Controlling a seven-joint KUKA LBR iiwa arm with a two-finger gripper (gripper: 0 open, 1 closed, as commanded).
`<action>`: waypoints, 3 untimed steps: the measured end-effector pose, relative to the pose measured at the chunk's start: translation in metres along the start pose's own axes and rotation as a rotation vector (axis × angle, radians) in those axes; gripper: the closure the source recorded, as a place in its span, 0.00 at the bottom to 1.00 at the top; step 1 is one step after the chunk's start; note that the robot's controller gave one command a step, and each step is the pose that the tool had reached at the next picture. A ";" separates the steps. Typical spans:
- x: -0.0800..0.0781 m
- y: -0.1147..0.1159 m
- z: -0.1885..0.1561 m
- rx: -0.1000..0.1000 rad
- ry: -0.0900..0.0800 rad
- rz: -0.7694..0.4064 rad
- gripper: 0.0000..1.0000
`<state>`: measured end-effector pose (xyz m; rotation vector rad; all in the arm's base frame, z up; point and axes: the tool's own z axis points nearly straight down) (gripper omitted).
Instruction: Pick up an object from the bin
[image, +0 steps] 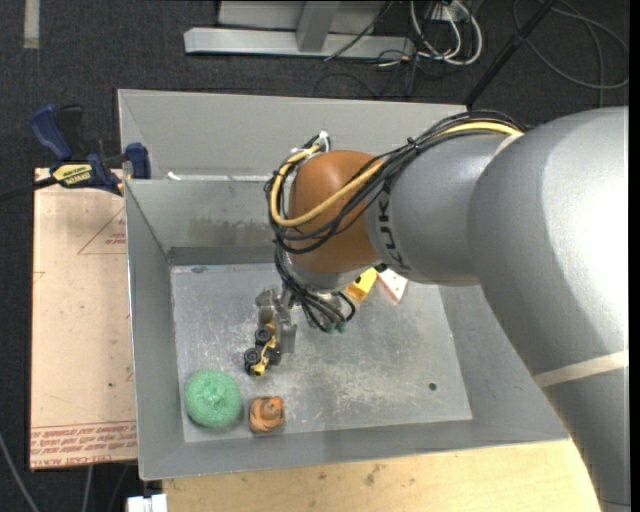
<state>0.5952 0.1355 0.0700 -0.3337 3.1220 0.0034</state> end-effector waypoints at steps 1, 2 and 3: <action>0.000 0.000 0.000 0.000 0.000 0.000 1.00; 0.000 0.000 0.000 0.000 0.000 0.000 1.00; 0.000 0.000 0.000 -0.001 0.000 0.000 1.00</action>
Offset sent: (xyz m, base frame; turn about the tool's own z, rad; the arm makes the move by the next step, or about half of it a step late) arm 0.0000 0.0000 0.0000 0.0000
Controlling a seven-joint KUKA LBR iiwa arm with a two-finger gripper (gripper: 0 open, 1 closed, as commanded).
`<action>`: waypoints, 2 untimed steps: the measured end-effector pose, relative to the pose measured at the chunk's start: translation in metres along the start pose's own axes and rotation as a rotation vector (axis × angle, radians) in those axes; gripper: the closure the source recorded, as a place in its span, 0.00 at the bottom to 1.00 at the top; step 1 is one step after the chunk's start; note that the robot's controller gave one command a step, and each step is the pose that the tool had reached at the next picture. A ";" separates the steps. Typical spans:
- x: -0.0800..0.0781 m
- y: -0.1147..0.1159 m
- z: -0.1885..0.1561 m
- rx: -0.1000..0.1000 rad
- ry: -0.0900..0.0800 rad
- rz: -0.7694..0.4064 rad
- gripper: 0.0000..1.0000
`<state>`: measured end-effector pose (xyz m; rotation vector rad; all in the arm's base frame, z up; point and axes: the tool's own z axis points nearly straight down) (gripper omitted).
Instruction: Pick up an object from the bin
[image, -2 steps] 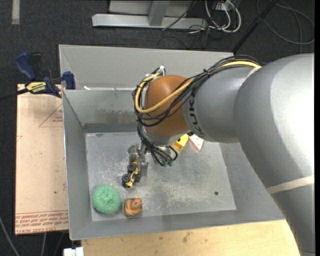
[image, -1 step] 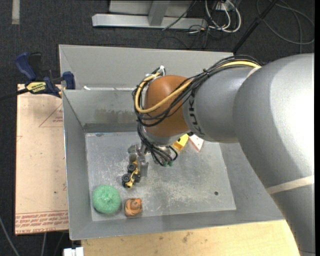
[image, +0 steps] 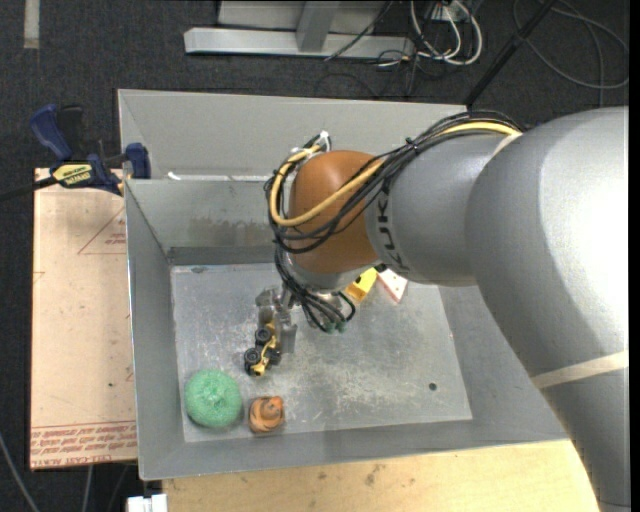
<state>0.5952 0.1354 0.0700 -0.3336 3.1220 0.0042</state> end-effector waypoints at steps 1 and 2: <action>0.000 0.000 0.000 0.000 0.000 0.000 1.00; 0.000 0.000 0.000 0.000 0.000 0.000 1.00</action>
Offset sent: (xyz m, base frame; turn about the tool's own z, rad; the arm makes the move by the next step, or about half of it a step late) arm 0.0000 0.0000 0.0000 0.0000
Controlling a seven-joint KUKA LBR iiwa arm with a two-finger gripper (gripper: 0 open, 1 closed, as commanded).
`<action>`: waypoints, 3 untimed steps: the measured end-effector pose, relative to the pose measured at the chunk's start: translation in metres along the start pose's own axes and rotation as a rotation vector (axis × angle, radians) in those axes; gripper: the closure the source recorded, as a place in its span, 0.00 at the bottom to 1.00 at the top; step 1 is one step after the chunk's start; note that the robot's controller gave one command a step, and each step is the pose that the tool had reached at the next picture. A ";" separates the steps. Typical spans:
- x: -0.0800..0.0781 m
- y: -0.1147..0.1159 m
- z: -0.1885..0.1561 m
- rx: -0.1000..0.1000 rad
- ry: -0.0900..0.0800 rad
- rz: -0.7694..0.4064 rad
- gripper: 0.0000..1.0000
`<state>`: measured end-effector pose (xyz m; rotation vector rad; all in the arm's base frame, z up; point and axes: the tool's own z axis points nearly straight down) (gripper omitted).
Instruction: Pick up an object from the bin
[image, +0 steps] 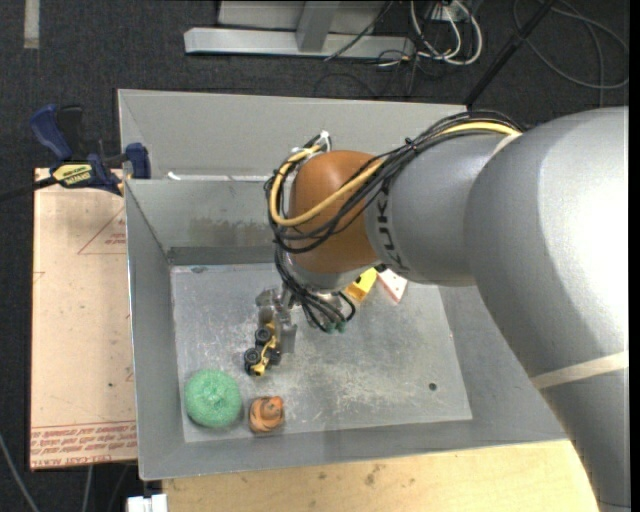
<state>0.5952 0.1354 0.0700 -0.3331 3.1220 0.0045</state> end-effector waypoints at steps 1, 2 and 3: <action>0.000 0.000 0.000 0.000 0.000 0.000 1.00; 0.000 0.000 0.000 0.000 0.000 0.000 1.00; 0.049 -0.032 0.000 0.002 0.002 -0.204 1.00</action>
Offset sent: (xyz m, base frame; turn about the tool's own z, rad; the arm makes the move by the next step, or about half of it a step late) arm 0.0000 0.0000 0.0000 0.0000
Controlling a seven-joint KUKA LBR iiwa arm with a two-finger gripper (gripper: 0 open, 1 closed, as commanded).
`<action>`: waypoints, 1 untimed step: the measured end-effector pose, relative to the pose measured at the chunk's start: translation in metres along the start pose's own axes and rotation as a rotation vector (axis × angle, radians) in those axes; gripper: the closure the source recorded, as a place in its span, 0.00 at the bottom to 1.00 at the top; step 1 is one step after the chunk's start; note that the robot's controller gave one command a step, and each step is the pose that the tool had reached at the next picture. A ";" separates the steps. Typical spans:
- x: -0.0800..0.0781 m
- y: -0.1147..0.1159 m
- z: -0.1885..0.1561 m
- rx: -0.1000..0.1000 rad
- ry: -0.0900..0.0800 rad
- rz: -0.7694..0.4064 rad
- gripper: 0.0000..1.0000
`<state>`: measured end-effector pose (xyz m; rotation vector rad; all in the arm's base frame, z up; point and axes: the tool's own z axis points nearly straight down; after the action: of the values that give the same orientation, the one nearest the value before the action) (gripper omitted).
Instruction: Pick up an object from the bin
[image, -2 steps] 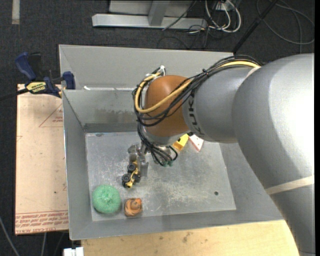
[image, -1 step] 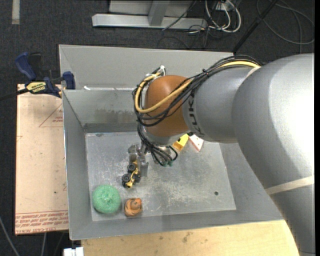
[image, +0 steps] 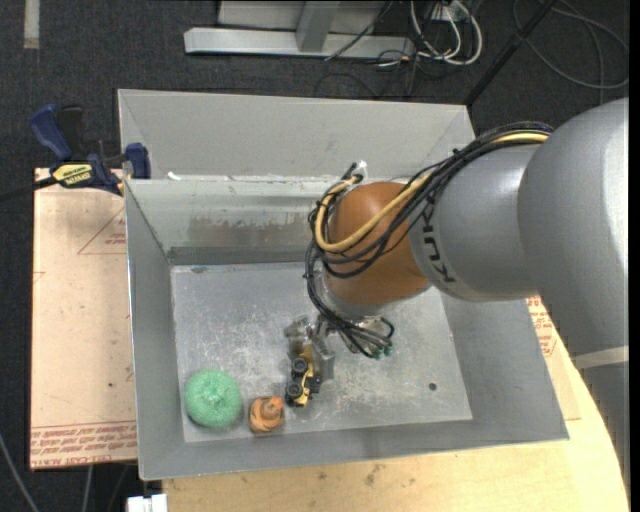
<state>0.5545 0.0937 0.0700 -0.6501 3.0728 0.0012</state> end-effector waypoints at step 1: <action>0.000 0.000 0.000 0.000 0.000 0.000 1.00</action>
Offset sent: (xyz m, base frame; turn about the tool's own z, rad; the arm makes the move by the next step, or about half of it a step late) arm 0.0065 0.0095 0.0274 -0.0033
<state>0.5545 0.0937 0.0700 -0.6499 3.0728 0.0013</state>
